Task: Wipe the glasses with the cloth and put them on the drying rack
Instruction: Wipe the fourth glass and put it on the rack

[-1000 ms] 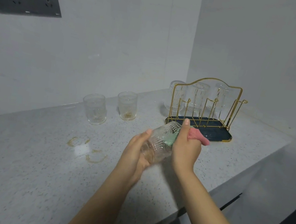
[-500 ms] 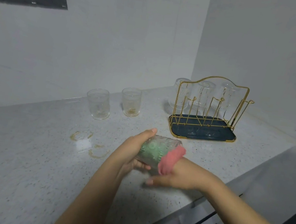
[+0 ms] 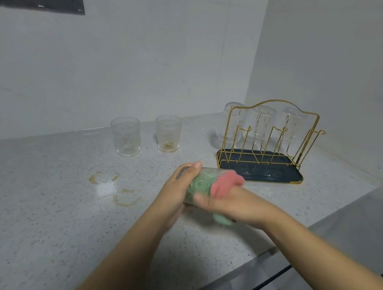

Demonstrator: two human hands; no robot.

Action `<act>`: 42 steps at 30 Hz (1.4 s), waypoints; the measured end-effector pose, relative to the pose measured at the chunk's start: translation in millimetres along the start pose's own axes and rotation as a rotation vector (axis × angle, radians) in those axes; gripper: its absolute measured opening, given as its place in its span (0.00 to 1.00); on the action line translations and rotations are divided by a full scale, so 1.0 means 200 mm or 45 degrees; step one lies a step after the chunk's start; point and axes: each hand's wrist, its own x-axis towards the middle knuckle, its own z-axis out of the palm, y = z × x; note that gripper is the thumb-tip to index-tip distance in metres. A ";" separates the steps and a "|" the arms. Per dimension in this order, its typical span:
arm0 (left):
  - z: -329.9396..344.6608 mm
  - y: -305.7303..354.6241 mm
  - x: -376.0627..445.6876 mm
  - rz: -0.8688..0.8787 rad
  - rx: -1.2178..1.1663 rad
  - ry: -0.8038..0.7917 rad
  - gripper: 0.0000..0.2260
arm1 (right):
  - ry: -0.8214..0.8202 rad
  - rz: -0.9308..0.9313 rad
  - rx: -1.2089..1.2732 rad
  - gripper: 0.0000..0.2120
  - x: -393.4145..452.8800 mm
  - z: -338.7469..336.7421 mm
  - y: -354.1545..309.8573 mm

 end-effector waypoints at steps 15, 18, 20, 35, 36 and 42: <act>0.04 -0.04 0.00 -0.083 -0.194 -0.110 0.22 | 0.086 0.323 0.324 0.29 -0.02 -0.10 0.09; 0.00 0.01 0.00 -0.279 -0.248 -0.156 0.20 | -0.104 -0.205 -0.861 0.16 -0.05 -0.01 0.07; -0.02 0.02 -0.01 -0.324 -0.270 -0.197 0.22 | -0.008 -0.400 -1.048 0.15 -0.05 0.01 0.11; 0.01 -0.05 -0.02 -0.255 -0.091 -0.189 0.25 | -0.247 -0.084 -0.991 0.42 -0.09 -0.01 0.09; 0.02 -0.06 -0.02 -0.230 -0.084 -0.200 0.27 | -0.213 -0.005 -1.002 0.45 -0.10 -0.01 0.08; 0.06 -0.11 0.00 0.196 0.010 -0.142 0.18 | 0.243 0.205 0.460 0.25 -0.13 -0.07 0.00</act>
